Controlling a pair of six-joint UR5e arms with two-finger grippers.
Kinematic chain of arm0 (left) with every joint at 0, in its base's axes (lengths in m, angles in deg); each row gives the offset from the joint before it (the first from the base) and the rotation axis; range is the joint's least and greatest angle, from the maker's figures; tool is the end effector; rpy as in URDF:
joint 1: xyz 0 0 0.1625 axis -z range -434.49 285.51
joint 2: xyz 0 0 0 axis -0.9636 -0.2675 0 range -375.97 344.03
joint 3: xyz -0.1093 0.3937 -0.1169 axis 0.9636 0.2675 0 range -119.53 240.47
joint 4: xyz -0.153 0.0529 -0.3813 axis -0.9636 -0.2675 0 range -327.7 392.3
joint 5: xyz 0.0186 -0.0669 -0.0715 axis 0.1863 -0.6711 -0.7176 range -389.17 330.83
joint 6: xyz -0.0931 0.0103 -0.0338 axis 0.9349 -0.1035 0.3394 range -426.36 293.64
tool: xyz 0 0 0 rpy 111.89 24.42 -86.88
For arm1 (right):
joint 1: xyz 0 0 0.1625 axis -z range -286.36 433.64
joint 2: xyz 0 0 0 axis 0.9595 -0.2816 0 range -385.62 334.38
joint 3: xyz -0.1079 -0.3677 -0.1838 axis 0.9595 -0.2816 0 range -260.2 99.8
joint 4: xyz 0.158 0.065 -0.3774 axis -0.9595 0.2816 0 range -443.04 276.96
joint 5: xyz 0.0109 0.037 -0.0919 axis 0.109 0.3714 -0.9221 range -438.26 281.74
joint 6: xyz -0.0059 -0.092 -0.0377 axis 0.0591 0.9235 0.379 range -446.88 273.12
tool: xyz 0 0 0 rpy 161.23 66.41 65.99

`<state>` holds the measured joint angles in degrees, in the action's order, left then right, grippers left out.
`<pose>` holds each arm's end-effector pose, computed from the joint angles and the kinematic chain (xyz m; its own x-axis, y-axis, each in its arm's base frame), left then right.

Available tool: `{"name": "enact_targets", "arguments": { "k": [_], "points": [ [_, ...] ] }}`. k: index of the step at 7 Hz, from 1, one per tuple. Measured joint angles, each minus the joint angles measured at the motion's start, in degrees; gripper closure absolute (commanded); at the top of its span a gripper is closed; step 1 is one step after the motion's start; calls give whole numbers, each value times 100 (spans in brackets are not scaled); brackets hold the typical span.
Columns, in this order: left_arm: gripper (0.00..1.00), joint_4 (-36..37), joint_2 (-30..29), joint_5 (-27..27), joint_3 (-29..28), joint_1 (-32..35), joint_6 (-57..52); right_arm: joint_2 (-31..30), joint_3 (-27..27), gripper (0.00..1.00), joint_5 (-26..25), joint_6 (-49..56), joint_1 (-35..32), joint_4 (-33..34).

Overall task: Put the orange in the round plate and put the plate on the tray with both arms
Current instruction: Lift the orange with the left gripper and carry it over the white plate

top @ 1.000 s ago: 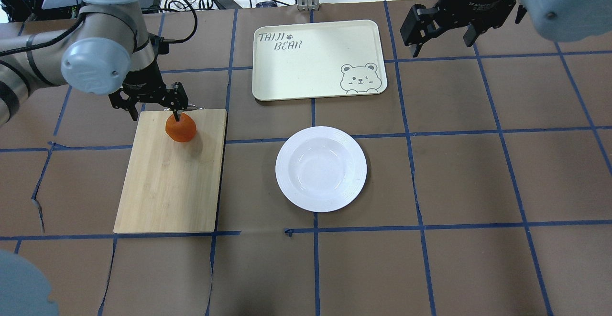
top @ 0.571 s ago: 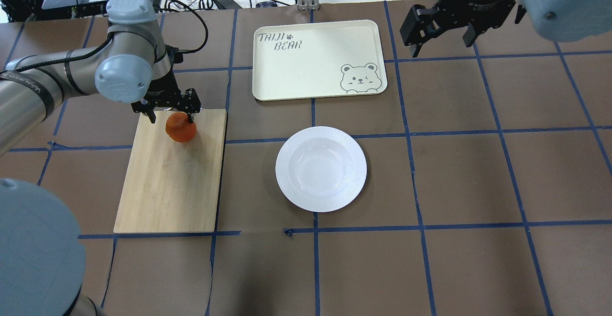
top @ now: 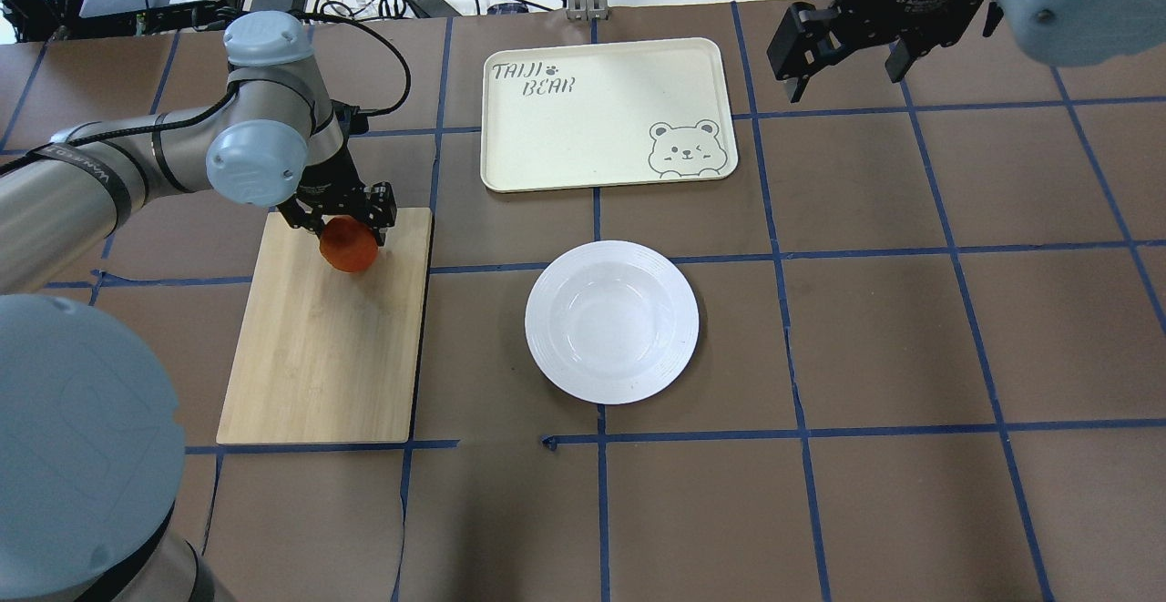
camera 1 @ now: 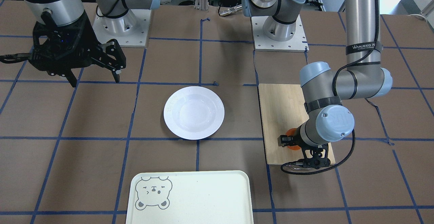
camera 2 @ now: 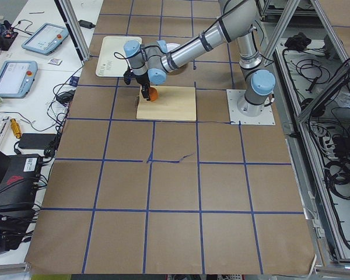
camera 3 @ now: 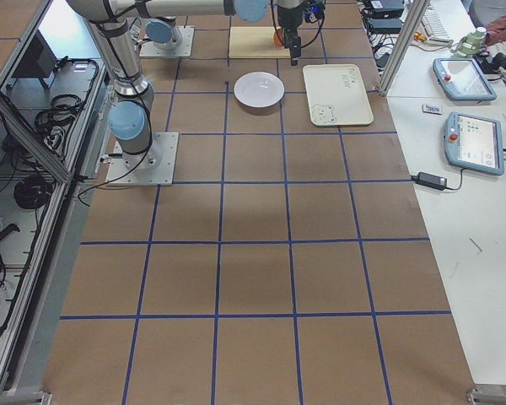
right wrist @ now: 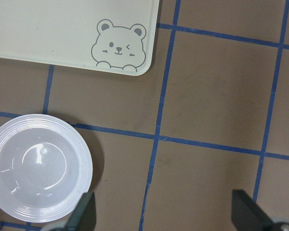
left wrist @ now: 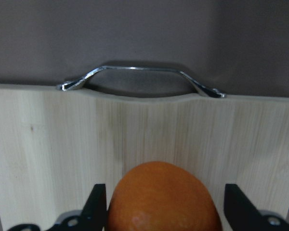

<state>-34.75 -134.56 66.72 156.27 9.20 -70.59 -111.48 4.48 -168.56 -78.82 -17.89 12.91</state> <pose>-0.0557 -0.6150 0.1974 -0.9962 -0.0170 -0.0856 -0.0343 0.9781 0.2052 0.1471 -0.5303 0.5081 -0.9860 -0.1650 0.0224 -0.1665 0.9784 -0.1224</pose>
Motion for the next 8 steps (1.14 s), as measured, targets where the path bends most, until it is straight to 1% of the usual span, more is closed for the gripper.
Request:
{"name": "enact_targets", "arguments": {
  "k": [2,3,5,6,7,8],
  "points": [
    [80,-287,111,-29,-70,38,-72,3,-28,0,16,2,-45,-54],
    [80,-629,248,-186,-156,113,-59,6,-54,0,17,-4,-53,-48],
    [80,-1247,563,-689,-229,411,165,19,-121,0,-1,-69,-11,-16],
    [80,-1414,666,-893,-217,692,445,18,-130,0,-3,-78,-26,-135],
    [80,-1466,714,-1060,-211,1093,1014,14,-135,0,86,-85,-95,-346],
    [80,-1386,682,-1148,-205,1542,1719,42,-171,0,274,-122,-124,-294]
  ]
}}
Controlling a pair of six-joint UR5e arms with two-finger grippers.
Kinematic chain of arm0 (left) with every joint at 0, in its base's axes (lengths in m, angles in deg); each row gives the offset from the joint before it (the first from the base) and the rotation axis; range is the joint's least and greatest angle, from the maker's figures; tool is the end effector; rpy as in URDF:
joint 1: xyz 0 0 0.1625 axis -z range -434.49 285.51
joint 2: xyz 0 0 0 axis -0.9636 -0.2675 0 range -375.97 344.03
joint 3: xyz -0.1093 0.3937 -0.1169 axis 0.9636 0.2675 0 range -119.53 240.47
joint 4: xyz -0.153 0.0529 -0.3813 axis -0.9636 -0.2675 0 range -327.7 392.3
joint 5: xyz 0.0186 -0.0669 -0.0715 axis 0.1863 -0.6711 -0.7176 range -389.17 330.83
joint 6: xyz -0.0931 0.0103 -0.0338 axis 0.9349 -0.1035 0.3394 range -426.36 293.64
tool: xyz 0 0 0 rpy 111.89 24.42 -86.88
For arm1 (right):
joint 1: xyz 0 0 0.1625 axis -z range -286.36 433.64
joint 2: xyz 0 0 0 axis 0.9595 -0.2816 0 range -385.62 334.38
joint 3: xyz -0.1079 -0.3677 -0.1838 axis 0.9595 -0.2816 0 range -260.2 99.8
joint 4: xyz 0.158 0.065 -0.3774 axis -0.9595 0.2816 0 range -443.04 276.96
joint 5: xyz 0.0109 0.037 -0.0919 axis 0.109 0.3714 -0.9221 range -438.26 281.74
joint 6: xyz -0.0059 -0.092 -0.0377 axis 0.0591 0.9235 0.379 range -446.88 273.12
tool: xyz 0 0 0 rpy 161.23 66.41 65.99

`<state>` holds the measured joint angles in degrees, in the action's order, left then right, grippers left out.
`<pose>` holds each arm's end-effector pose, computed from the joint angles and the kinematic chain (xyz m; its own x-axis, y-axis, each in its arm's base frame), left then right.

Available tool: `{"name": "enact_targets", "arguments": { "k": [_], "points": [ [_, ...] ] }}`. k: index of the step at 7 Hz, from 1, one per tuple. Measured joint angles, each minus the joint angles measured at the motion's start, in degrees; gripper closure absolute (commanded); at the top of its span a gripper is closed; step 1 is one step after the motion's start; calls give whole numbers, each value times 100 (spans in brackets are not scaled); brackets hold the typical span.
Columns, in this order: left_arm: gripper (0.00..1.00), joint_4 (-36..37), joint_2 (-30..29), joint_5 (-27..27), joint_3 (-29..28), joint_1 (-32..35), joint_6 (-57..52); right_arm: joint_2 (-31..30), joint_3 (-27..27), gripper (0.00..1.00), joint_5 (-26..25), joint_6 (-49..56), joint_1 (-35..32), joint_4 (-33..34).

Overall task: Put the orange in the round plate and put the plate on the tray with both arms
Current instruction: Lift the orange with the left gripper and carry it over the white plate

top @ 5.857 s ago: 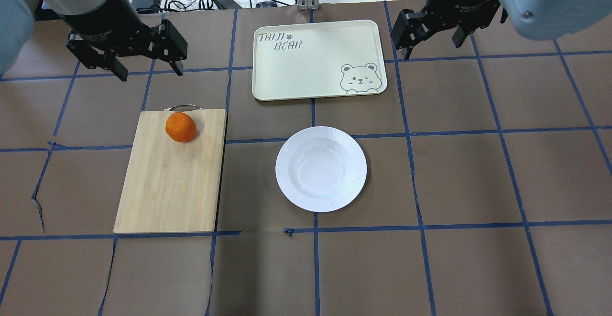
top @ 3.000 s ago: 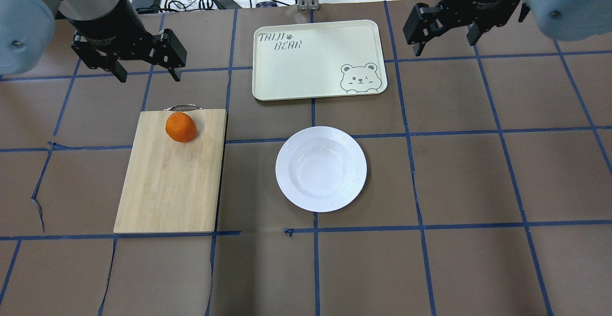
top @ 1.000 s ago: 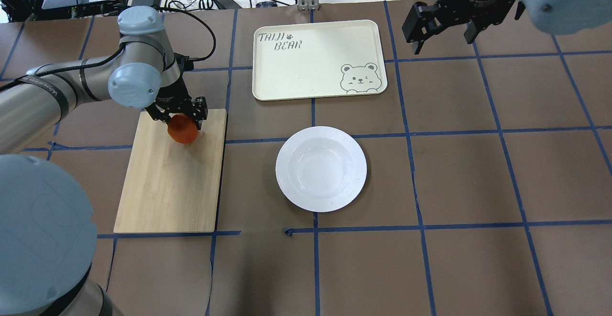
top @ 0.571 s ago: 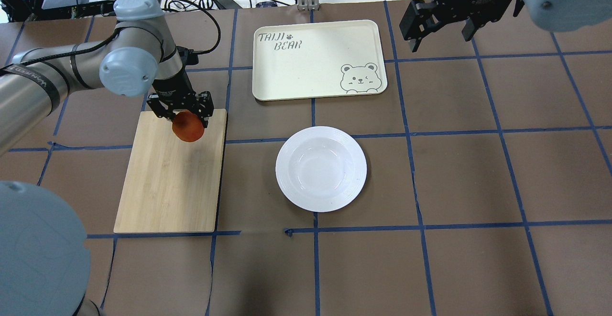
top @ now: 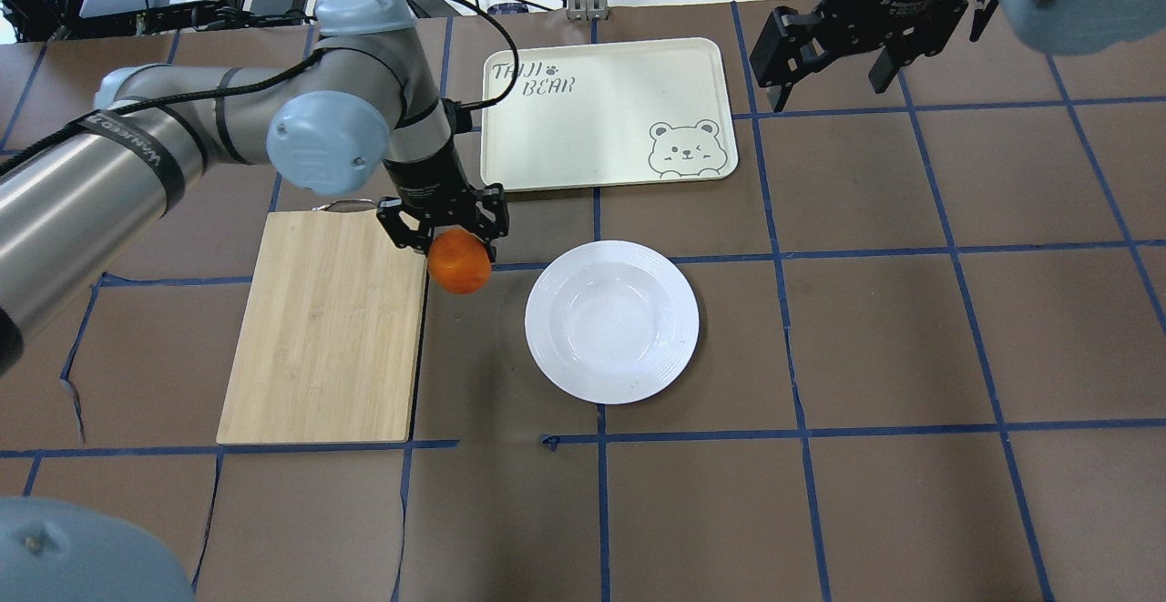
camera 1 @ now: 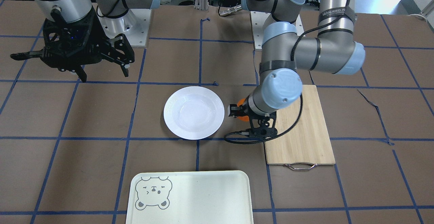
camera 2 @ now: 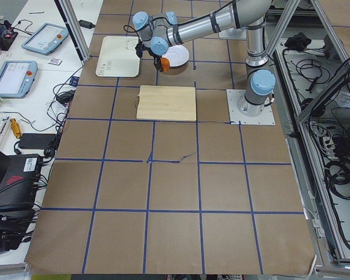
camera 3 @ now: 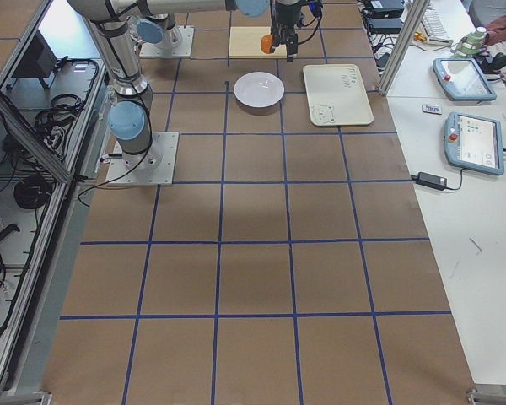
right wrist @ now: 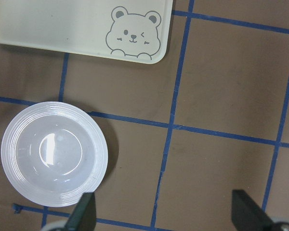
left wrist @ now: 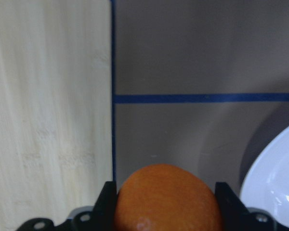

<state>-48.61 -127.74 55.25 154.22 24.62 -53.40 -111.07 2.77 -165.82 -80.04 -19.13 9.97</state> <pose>-0.2328 -0.5493 0.2650 -0.9960 -0.0853 0.0276 -0.0734 0.9522 0.2965 0.1633 -0.5270 0.5137 -0.9849 -0.1705 -0.0309 -0.1667 0.9809 -0.1003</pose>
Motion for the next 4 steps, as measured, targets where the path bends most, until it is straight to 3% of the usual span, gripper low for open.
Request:
{"name": "enact_targets", "arguments": {
  "k": [2,3,4],
  "points": [
    [80,480,-218,-195,42,725,1351,101,-105,0,249,-46,154,333],
    [71,640,-322,-296,82,928,1759,140,-158,0,265,-50,244,392],
    [49,867,-444,-398,175,1058,1964,159,-167,0,239,-51,305,416]
  ]
}}
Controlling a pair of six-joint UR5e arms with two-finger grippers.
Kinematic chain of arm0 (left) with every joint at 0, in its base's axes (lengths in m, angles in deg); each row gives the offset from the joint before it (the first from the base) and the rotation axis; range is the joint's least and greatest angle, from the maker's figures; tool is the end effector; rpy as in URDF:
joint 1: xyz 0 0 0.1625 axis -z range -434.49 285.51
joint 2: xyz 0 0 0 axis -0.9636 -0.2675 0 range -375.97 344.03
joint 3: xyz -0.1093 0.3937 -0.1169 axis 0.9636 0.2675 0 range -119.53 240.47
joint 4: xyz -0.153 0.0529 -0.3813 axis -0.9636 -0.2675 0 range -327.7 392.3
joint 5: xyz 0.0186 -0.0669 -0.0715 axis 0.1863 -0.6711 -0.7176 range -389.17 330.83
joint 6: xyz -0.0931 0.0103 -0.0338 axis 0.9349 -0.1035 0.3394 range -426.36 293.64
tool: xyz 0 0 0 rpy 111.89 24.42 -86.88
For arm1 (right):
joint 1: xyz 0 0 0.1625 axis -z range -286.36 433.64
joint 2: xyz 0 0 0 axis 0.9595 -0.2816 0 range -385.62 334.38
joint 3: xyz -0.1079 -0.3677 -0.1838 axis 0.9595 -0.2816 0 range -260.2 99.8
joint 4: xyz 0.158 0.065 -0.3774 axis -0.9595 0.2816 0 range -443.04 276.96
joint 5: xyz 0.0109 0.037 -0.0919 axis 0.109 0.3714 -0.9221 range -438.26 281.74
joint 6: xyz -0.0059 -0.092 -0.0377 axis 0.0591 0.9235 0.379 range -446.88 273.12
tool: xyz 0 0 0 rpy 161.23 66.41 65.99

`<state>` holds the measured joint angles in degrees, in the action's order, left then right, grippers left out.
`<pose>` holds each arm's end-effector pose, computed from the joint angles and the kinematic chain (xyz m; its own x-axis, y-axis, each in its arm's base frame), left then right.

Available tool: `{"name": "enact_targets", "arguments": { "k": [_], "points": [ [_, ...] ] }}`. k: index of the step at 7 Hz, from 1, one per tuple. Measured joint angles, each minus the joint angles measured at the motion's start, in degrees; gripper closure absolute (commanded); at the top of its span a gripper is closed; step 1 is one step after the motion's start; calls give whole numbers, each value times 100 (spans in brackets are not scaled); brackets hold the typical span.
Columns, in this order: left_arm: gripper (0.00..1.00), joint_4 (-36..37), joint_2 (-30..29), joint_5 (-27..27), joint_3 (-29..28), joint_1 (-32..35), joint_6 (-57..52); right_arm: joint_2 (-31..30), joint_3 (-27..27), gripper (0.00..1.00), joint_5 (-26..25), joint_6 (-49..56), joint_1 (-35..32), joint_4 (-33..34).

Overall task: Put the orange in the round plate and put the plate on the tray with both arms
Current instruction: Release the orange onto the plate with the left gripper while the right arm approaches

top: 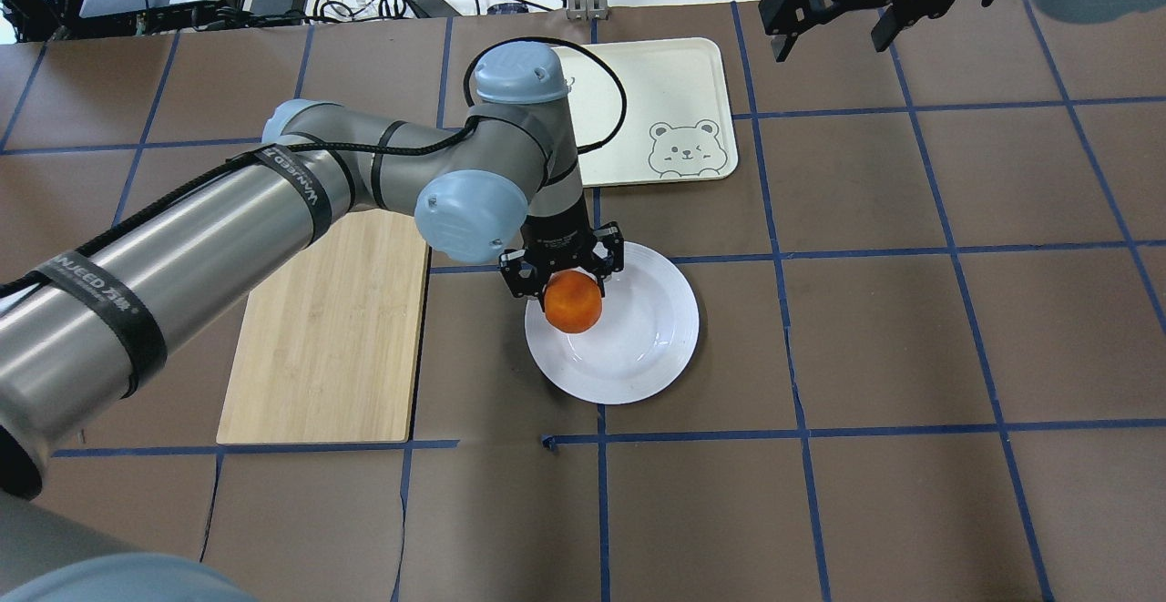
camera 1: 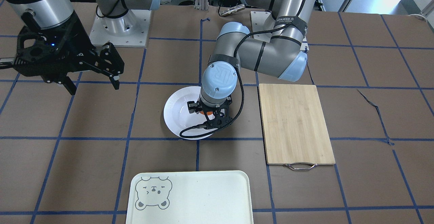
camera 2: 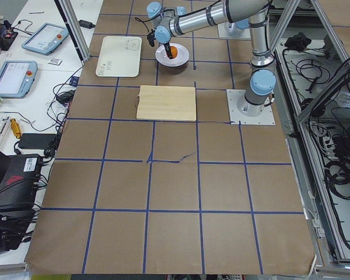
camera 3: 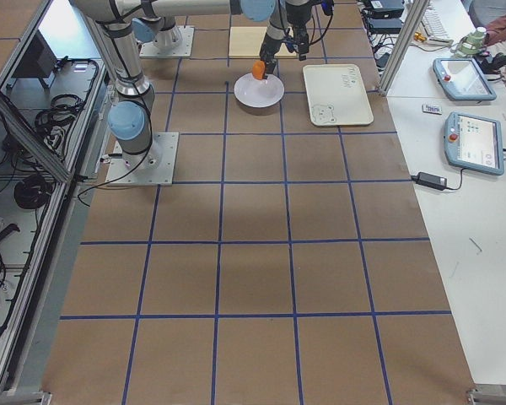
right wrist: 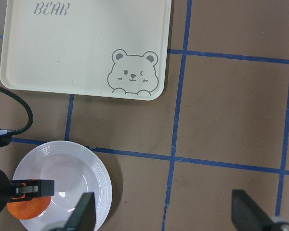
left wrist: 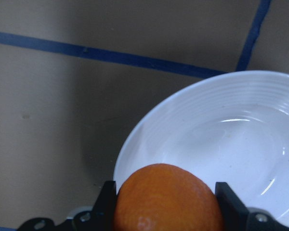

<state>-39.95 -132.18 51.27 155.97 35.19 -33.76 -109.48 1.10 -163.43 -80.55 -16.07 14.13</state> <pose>-0.3412 -0.5093 0.2184 -0.9697 -0.2443 0.0059 -0.2322 0.9284 0.2901 0.1390 -0.5530 0.5217 -0.9910 -0.1179 -0.0640 -0.1050 0.9785 -0.1774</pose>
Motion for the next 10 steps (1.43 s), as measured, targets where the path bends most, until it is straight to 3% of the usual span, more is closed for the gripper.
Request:
{"name": "enact_targets", "arguments": {
  "k": [1,2,5,7,10],
  "points": [
    [19,398,-135,-136,166,56,187,9,18,0,-12,-6,35,8],
    [0,776,-231,-202,328,80,395,14,37,0,-3,-18,85,-2],
    [0,1029,8,-74,239,2,463,84,354,0,281,-25,384,-52],
    [0,179,306,19,-341,-378,53,83,1042,0,1060,-107,401,46],
    [0,-1385,903,464,-1086,-1163,-1311,63,2445,0,1979,-193,286,771]
  ]
}}
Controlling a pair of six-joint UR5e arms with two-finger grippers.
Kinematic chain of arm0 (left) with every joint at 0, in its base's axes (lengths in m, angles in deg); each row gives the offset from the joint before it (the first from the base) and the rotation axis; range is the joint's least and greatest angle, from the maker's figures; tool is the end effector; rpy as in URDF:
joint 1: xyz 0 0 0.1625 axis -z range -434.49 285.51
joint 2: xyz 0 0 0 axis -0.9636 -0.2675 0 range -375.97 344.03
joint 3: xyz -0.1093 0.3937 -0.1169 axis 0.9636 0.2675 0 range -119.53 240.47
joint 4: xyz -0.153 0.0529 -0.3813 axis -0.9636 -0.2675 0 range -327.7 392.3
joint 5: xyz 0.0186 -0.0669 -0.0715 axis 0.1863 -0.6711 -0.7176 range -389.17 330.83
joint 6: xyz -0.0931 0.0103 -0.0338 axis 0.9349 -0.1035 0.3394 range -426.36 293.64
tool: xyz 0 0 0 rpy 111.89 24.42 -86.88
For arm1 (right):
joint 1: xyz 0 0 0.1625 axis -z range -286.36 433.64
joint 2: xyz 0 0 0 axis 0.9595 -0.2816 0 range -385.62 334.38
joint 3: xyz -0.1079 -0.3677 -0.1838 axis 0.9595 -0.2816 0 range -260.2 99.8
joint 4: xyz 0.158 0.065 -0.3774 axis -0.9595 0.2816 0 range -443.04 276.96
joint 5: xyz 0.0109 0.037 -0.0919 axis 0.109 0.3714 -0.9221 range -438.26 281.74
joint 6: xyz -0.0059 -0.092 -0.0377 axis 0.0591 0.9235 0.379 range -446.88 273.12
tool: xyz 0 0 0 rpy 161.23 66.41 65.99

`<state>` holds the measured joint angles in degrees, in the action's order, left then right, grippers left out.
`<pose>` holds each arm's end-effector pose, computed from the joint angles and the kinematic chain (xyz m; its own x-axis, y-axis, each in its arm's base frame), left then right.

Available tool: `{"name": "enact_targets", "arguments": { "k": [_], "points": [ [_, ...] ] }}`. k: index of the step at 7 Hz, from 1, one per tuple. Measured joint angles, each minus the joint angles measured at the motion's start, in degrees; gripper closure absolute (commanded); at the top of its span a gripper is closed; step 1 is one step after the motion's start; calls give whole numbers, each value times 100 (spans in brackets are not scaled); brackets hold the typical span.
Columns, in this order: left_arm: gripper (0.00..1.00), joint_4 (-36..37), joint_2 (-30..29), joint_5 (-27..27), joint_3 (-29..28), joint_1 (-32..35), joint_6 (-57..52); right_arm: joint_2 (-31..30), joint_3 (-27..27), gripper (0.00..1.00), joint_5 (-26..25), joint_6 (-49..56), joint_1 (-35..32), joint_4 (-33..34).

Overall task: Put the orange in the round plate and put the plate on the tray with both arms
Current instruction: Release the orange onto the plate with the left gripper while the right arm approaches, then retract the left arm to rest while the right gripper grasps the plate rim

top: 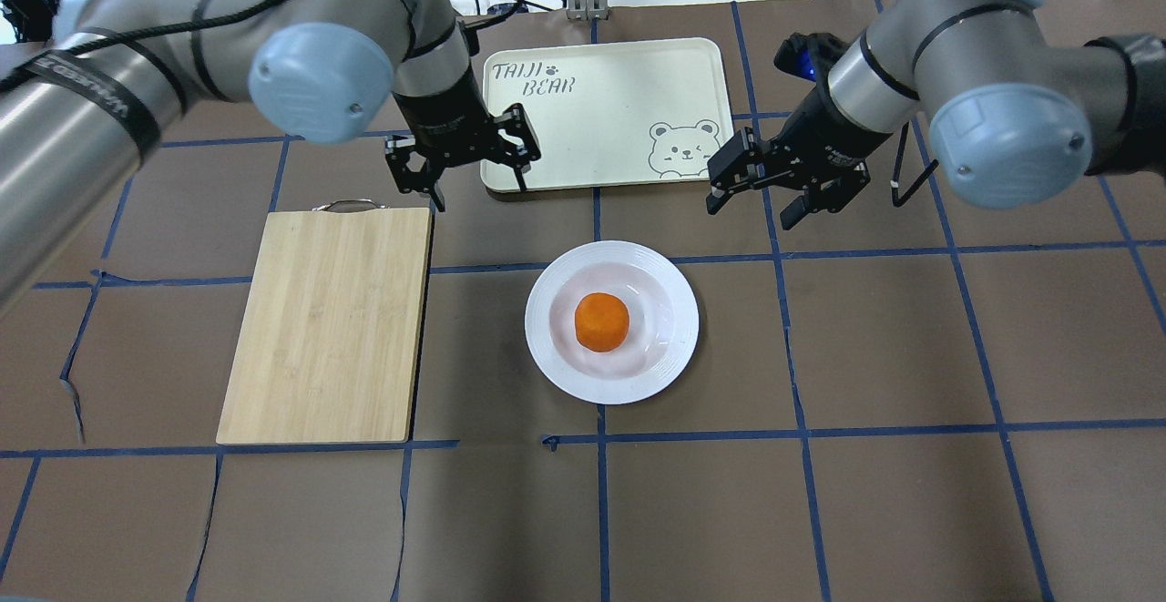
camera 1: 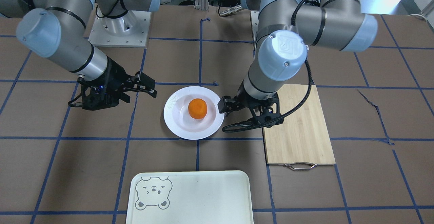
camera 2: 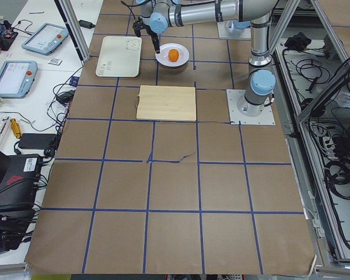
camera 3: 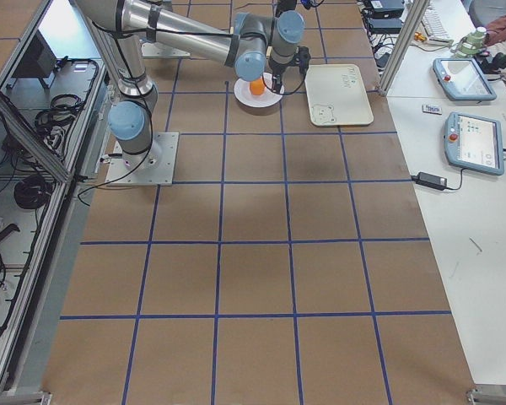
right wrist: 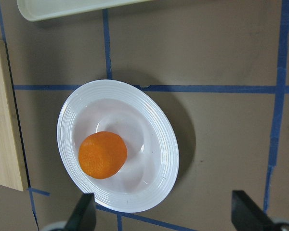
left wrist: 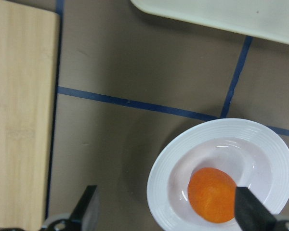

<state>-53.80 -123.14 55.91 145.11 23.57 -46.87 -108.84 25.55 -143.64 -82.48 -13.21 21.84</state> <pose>-0.2237 -0.5688 0.3764 -0.9778 -0.2065 0.0343 -0.1988 0.9672 0.1581 0.1472 -0.5081 0.3313 -0.9061 0.0290 -0.4221 -0.0151 0.9948 0.1008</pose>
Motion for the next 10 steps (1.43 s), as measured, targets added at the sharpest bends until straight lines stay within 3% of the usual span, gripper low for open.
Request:
{"name": "enact_targets", "arguments": {
  "k": [2,4,7,10],
  "points": [
    [0,-215,574,464,-65,-175,-151,54,888,0,391,-140,-191,855],
    [0,-205,1174,586,4,-157,-159,356,1471,0,728,-559,-280,2005],
    [0,-201,1544,595,252,-153,-155,1010,1688,0,804,-1464,-337,3232],
    [0,-721,1360,600,-178,-201,-206,1129,1701,0,812,-1821,-510,3416]
  ]
}}
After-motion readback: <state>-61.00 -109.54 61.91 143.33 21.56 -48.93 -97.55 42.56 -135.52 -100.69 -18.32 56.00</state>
